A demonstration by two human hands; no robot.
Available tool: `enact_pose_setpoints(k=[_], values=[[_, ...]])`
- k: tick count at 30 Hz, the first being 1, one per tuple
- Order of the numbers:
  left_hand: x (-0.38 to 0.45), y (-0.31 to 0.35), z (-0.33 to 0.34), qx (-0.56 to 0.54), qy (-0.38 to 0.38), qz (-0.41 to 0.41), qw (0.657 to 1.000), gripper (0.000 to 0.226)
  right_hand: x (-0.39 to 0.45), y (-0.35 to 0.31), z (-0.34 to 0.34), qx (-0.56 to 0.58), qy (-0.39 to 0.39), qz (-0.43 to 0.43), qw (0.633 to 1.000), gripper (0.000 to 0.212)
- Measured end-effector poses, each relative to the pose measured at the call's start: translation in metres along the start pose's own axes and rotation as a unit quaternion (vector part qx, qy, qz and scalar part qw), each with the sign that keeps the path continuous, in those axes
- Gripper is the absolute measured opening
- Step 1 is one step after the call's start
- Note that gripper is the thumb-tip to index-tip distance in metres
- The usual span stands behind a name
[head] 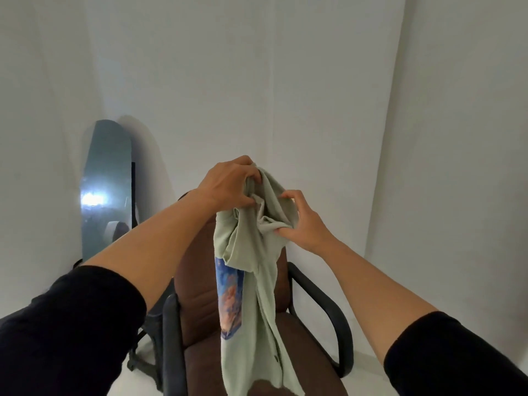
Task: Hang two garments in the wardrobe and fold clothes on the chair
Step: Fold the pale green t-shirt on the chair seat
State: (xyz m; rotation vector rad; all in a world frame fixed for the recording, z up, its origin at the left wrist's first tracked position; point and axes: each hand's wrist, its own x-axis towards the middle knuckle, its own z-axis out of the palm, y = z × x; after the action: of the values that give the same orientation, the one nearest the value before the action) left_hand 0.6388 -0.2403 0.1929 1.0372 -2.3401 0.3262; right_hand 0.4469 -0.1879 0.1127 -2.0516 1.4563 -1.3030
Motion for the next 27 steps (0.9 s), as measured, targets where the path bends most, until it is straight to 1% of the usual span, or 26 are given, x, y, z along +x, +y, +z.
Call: enact_pose_setpoints(k=[3, 5, 7, 8, 11, 15, 18, 22, 27], values=[[-0.007, 0.015, -0.004, 0.030, -0.015, 0.003, 0.999, 0.040, -0.013, 0.001, 0.003, -0.054, 0.003, -0.047, 0.997, 0.056], [-0.014, 0.017, -0.011, 0.063, -0.033, -0.004, 0.997, 0.046, -0.019, 0.002, -0.002, -0.088, 0.001, -0.088, 0.992, 0.064], [-0.022, 0.018, -0.017, 0.101, -0.049, -0.020, 0.993, 0.053, -0.022, 0.004, -0.011, -0.108, -0.013, -0.106, 0.988, 0.073], [-0.026, 0.019, -0.019, 0.116, -0.053, -0.027, 0.991, 0.055, -0.024, 0.003, -0.015, -0.116, -0.027, -0.107, 0.987, 0.070], [-0.035, 0.027, -0.020, 0.140, -0.069, -0.037, 0.987, 0.059, -0.026, 0.000, -0.028, -0.157, -0.070, -0.103, 0.980, 0.045], [-0.049, 0.046, -0.020, 0.150, -0.089, -0.041, 0.984, 0.062, -0.034, -0.003, -0.052, -0.142, -0.044, -0.038, 0.988, 0.031], [-0.064, 0.061, -0.019, 0.134, -0.105, -0.048, 0.984, 0.068, -0.045, 0.001, -0.067, -0.131, -0.037, -0.020, 0.991, 0.021], [-0.080, 0.080, -0.017, 0.113, -0.128, -0.038, 0.985, 0.070, -0.060, 0.006, -0.081, -0.146, -0.045, -0.023, 0.988, 0.016], [-0.087, 0.097, -0.010, 0.103, -0.155, -0.033, 0.982, 0.073, -0.077, 0.021, -0.084, -0.137, -0.073, 0.012, 0.988, 0.013]])
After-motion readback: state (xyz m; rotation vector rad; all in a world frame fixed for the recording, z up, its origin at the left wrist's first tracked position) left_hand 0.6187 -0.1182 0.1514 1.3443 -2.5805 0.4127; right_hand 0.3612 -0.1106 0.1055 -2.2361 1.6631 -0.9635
